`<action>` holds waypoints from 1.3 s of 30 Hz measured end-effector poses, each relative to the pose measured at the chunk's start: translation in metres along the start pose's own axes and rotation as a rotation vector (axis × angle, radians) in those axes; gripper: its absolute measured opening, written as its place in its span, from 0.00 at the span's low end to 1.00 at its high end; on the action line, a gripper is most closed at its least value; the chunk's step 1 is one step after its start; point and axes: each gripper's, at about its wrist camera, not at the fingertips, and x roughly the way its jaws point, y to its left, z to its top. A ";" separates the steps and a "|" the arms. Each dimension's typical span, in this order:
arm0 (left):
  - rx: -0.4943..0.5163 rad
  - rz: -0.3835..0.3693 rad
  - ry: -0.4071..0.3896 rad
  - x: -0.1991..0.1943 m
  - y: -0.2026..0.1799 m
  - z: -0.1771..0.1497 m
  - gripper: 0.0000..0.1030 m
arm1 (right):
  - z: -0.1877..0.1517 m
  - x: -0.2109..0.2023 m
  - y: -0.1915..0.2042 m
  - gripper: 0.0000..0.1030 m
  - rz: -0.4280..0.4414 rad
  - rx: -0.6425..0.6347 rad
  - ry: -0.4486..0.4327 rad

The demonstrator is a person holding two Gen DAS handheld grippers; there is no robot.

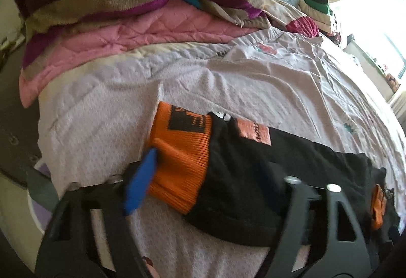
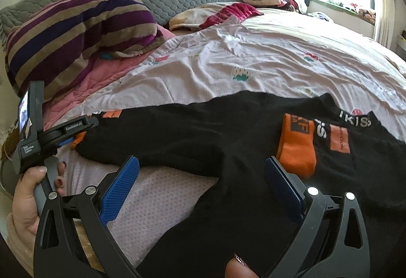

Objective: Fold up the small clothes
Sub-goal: 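Grasp the other orange cuff with the left tool and lift it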

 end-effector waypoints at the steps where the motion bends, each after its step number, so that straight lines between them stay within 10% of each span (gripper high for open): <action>1: 0.006 -0.002 0.003 0.001 -0.001 0.001 0.50 | -0.001 0.001 0.000 0.95 0.001 0.003 0.002; 6: -0.003 -0.084 -0.009 -0.003 0.002 0.004 0.11 | -0.008 -0.001 -0.006 0.95 0.001 0.039 0.009; 21: 0.000 -0.489 -0.038 -0.047 -0.053 -0.002 0.07 | -0.032 -0.037 -0.072 0.95 -0.124 0.248 -0.013; 39: 0.206 -0.782 0.041 -0.080 -0.157 -0.033 0.05 | -0.059 -0.108 -0.145 0.95 -0.238 0.448 -0.111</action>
